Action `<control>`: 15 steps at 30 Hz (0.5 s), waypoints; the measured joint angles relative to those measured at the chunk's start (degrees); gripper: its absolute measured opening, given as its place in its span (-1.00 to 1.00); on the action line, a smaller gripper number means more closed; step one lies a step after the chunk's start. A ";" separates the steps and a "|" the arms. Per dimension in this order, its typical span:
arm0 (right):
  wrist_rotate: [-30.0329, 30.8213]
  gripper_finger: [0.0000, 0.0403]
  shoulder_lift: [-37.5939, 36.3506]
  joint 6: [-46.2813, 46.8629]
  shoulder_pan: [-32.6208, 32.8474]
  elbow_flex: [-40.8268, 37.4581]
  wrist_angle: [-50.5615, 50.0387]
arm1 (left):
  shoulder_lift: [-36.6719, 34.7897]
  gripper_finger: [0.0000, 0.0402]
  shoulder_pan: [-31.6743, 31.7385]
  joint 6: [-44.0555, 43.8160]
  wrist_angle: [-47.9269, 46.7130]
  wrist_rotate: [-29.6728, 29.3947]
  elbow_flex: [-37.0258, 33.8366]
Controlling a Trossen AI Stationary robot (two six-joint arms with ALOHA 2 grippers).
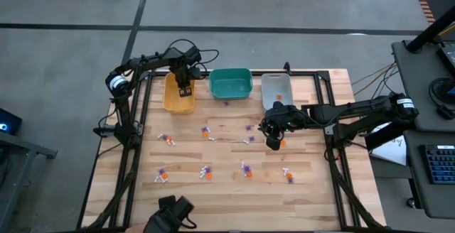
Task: Sort Halloween decoration
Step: Put the white bone toy into the yellow bin
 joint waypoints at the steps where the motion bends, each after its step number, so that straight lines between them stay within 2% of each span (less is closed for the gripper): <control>1: 0.00 -0.72 0.00 0.02 0.00 0.00 0.00 | 0.00 -1.00 0.00 0.00 0.13 0.00 -0.12; 9: 0.00 -0.72 0.00 0.76 0.00 0.00 0.00 | 0.00 -0.98 0.00 -0.15 1.03 0.00 -0.18; 15: 0.00 -0.72 0.00 1.24 0.00 0.00 0.00 | 0.00 -0.83 0.00 -0.45 1.47 0.00 -0.18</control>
